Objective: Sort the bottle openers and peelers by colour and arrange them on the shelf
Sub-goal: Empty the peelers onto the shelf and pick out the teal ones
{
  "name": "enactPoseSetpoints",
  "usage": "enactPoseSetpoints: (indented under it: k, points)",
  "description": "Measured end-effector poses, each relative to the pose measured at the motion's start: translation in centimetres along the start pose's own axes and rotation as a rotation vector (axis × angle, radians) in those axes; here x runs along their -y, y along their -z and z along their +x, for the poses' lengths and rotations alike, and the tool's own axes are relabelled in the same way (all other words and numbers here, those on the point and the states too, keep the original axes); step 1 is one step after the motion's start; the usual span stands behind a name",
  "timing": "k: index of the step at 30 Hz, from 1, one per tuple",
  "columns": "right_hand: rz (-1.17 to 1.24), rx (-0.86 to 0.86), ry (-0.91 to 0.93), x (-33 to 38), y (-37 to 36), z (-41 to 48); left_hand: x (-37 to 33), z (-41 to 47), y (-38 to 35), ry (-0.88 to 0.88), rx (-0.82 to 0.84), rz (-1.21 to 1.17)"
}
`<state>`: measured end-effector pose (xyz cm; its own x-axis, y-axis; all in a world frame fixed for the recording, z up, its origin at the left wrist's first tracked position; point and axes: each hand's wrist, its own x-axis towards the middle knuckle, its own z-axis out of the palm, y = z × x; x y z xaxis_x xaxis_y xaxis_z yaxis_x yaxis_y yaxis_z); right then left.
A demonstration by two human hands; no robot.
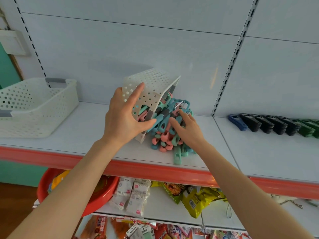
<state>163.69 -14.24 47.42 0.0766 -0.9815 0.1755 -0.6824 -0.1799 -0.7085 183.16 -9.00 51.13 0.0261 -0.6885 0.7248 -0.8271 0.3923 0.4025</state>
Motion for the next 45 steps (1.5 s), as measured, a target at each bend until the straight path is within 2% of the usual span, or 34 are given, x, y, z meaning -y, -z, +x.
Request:
enactPoseSetpoints:
  k: [11, 15, 27, 35, 45]
  points:
    - [-0.082, 0.031, -0.058, 1.1, -1.2, 0.6, 1.5, 0.7, 2.1, 0.001, -0.045, 0.017]
    - [-0.084, 0.032, -0.067, 1.1, -1.2, 0.6, 2.2, 0.5, 2.2, -0.054, -0.039, 0.021]
    - [-0.121, -0.012, -0.041, 2.3, -1.7, 0.8, 2.7, 1.6, 4.1, -0.032, -0.084, 0.022]
    - [-0.148, -0.006, -0.046, 2.8, -1.7, 0.8, 3.4, 1.6, 4.7, -0.111, -0.044, 0.029]
    - [-0.162, -0.014, -0.041, 3.1, -1.6, 0.8, 3.4, 1.9, 5.7, -0.104, -0.069, 0.012]
